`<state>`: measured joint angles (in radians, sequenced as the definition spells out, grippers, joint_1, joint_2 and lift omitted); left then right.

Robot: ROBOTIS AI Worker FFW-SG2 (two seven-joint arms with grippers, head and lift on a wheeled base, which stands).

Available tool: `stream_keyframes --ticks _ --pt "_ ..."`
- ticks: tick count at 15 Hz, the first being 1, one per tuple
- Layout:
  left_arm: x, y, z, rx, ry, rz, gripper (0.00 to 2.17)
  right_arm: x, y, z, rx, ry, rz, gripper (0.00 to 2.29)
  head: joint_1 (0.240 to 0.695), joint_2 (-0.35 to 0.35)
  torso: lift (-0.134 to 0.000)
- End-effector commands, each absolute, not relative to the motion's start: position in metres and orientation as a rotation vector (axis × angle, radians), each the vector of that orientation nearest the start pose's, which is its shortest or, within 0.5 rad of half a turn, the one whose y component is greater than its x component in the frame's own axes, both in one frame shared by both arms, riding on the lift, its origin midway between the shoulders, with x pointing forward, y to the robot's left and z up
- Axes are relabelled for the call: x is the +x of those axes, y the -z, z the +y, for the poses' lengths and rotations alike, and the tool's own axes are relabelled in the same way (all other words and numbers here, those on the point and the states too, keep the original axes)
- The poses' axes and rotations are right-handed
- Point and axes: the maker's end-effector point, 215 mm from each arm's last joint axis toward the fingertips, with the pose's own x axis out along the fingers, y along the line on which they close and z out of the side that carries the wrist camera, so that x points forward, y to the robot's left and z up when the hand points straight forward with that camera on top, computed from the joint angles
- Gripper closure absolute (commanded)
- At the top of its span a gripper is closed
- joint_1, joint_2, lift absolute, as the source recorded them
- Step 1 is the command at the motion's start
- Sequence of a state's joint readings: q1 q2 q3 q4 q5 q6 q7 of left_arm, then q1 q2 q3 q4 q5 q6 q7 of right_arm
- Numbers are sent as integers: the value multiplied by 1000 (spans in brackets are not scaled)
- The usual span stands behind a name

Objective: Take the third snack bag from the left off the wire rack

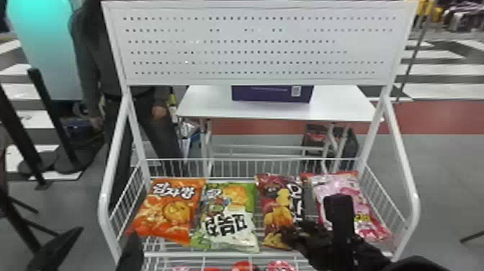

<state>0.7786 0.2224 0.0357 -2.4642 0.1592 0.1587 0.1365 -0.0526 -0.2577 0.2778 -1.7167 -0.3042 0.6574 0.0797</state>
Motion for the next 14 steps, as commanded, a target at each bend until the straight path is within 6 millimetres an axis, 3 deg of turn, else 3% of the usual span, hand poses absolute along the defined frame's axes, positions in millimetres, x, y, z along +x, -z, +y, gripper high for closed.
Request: stream_keyframes --ticks 1,4,8,9,11,14 --pt "381 265 248 29 13 47 144 539 438 -118 -18 -404 503 2243 499 0 0" --pt "382 266 248 29 11 47 144 536 413 -115 -20 -410 436 2243 499 0 0" --pt "383 266 249 30 10 45 144 533 381 -126 -22 -387 349 2243 499 0 0" --pt "384 266 249 30 10 47 144 531 364 -128 -18 -386 312 2243 499 0 0" --pt "385 269 249 30 10 50 144 519 325 -145 -4 -377 229 2243 499 0 0" --pt "387 268 250 28 10 47 144 485 286 -179 27 -343 136 2243 499 0 0"
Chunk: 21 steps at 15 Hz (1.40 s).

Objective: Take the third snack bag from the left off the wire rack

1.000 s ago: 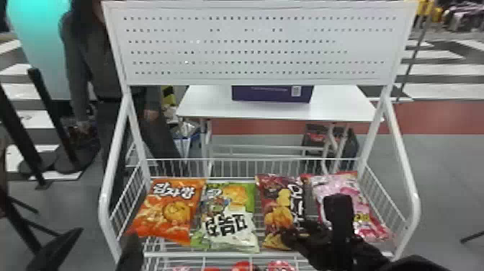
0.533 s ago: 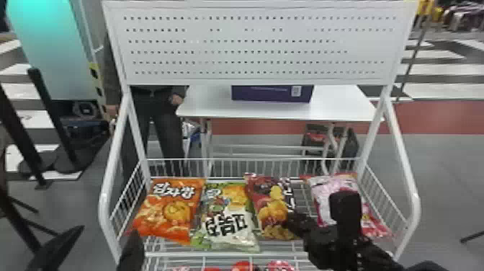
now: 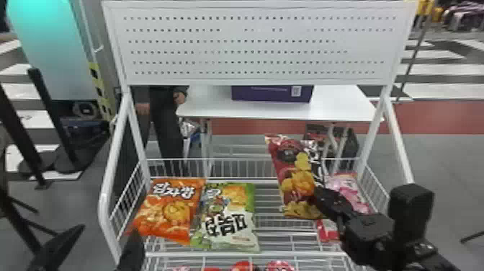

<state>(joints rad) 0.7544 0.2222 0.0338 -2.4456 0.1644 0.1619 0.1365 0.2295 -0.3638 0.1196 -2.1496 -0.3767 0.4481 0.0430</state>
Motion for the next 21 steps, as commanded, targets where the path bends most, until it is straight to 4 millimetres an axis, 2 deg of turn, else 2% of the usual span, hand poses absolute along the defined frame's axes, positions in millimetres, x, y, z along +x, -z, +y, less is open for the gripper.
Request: stream_keyframes --ticks 1,4,6,9,10,12,17,21 --pt "389 270 250 27 9 47 144 473 276 -193 23 -324 106 2243 499 0 0" --pt "391 269 251 24 9 45 144 439 261 -235 -5 -271 62 2243 499 0 0" --pt "393 270 254 29 7 44 144 418 259 -262 -3 -249 58 2243 499 0 0" --pt "395 266 256 32 7 37 144 402 254 -297 13 -206 38 2243 499 0 0" --pt "395 267 258 32 5 38 144 399 254 -303 19 -199 39 2243 499 0 0" --pt "396 265 260 34 2 34 144 397 249 -309 11 -200 29 2246 499 0 0" --pt "396 264 273 38 -26 32 144 394 254 -314 2 -199 44 2246 499 0 0" --pt "396 265 274 40 -27 36 144 392 254 -315 11 -197 47 2243 499 0 0"
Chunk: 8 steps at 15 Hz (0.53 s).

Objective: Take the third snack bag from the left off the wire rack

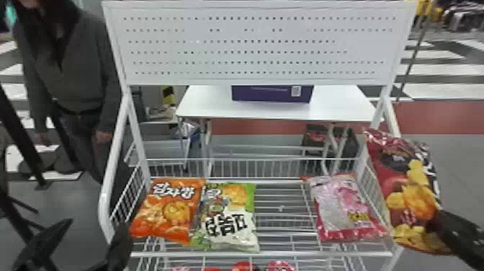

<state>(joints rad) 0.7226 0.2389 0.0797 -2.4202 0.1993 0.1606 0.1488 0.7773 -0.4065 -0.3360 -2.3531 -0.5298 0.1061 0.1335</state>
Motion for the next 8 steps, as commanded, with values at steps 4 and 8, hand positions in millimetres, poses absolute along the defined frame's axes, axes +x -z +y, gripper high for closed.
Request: stream_keyframes --ticks 4,8 --pt "395 265 277 40 -31 38 144 390 258 -327 -2 -179 58 2246 499 0 0" --pt "395 264 277 39 -31 35 144 388 257 -332 -8 -170 53 2246 499 0 0"
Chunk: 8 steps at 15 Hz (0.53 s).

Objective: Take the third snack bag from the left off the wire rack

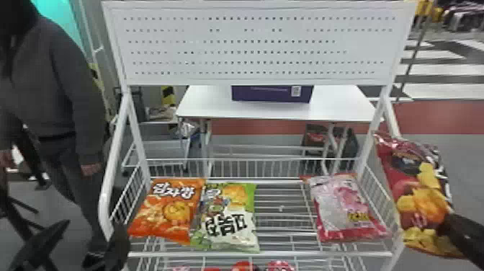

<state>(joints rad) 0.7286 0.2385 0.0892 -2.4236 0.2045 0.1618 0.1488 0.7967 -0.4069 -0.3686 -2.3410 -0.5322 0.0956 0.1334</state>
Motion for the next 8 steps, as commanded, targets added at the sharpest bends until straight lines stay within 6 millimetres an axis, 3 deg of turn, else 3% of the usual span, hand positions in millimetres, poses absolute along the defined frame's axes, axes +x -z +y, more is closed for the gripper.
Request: stream_keyframes --ticks 1,8 --pt "394 264 277 39 -31 35 144 388 257 -332 -8 -170 51 2246 499 0 0" --pt "393 265 276 34 -33 39 144 386 254 -329 1 -178 38 2246 499 0 0"
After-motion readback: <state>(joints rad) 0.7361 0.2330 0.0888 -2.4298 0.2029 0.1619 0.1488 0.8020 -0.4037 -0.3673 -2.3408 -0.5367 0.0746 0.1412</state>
